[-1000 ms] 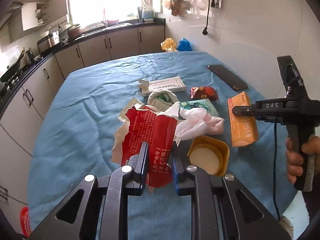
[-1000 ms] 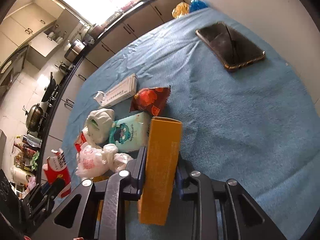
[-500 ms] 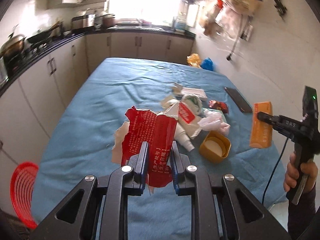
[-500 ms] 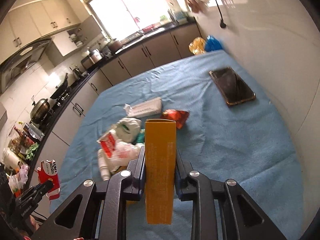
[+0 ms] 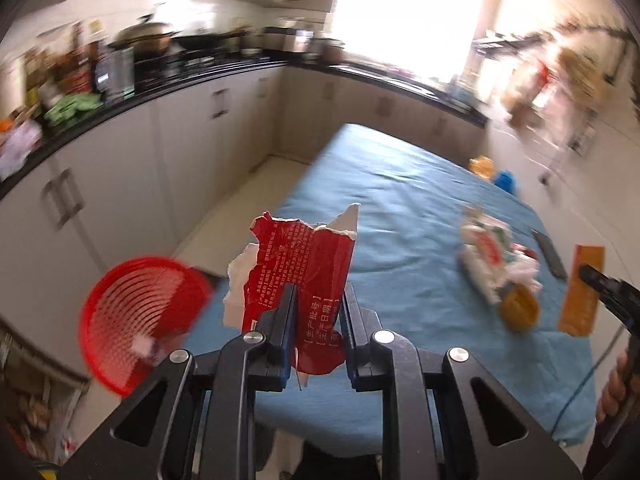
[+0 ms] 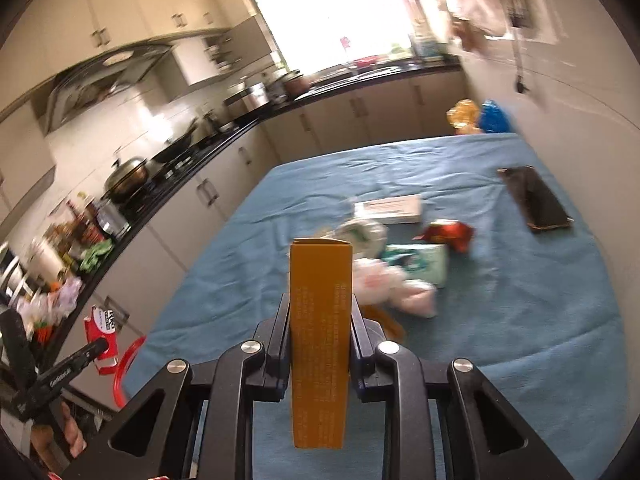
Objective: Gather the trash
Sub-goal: 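Drop the red packet into the red basket with the left tool while the right tool drops the orange box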
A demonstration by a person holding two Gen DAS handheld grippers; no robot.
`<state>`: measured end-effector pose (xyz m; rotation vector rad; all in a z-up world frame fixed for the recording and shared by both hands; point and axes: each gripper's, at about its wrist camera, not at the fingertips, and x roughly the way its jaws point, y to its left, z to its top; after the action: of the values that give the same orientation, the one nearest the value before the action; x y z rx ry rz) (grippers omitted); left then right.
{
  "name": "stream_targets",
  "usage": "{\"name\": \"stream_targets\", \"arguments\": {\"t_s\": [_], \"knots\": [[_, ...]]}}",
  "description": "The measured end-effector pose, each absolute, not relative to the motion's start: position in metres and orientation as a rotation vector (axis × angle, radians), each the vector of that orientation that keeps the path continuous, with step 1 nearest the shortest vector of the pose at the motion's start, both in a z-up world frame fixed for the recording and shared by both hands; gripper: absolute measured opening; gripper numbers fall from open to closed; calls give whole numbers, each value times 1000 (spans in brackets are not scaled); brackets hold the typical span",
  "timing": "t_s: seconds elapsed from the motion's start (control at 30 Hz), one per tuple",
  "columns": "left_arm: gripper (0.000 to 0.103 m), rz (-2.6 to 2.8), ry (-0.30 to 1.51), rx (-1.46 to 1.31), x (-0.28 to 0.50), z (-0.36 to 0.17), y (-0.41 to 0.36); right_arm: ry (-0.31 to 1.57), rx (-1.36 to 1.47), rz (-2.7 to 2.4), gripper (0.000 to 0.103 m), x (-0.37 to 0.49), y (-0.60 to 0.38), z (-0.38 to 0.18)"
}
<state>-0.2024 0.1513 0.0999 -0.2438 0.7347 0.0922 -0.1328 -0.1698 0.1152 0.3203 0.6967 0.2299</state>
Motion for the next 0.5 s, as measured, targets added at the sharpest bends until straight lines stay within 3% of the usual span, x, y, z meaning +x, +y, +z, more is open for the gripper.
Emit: {"name": "stream_targets", "arguments": {"t_s": [0.5], "knots": [[20,331,786,-435,-223,44,285,805,194,552,25,-89,22,96]]}}
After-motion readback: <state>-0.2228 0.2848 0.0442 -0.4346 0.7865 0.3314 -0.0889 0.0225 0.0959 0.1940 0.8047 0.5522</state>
